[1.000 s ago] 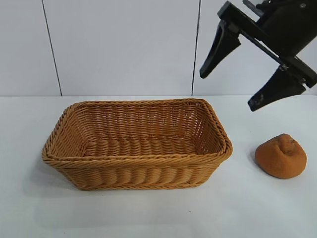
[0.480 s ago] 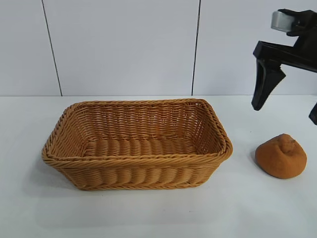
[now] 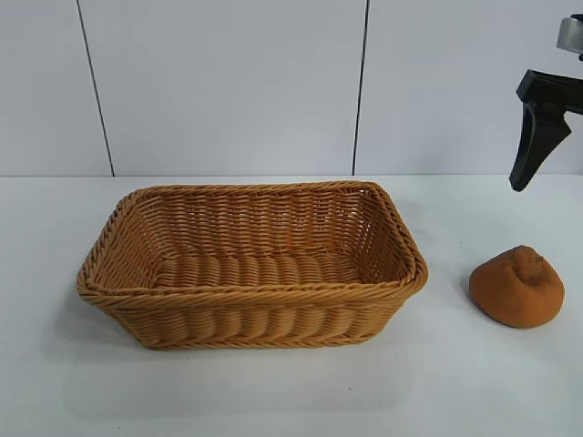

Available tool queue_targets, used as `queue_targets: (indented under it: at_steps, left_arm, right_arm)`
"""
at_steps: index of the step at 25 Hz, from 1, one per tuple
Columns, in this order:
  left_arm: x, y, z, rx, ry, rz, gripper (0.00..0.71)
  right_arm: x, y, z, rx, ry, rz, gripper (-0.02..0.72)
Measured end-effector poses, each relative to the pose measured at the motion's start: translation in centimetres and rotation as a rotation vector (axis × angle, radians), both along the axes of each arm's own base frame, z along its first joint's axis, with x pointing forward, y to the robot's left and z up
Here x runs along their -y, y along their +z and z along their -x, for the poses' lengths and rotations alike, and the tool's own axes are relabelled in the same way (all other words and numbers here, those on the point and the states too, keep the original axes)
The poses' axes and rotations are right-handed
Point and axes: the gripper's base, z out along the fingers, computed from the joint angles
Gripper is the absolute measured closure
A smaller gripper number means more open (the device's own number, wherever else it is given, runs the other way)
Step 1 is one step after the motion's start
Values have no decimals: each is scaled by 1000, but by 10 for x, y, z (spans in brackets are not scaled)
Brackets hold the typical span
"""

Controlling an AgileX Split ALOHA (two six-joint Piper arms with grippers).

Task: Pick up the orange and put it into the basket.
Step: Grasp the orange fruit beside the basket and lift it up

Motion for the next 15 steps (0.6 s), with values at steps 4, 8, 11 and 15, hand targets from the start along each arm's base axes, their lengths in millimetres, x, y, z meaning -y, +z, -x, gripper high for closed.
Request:
queue_targets:
  at_steps: [4, 8, 11, 15]
  left_arm:
    - [0, 0, 0, 0, 0, 1, 71]
    - [0, 0, 0, 0, 0, 1, 71]
    - [0, 0, 0, 0, 0, 1, 71]
    - [0, 0, 0, 0, 0, 1, 71]
  right_arm:
    - [-1, -7, -11, -4, -7, -8, 52]
    - [-2, -18, -29, -17, -10, -18, 52]
    - [-2, -30, -40, -43, -11, -18, 52]
    - [-3, -55, -45, -116, -11, -18, 52]
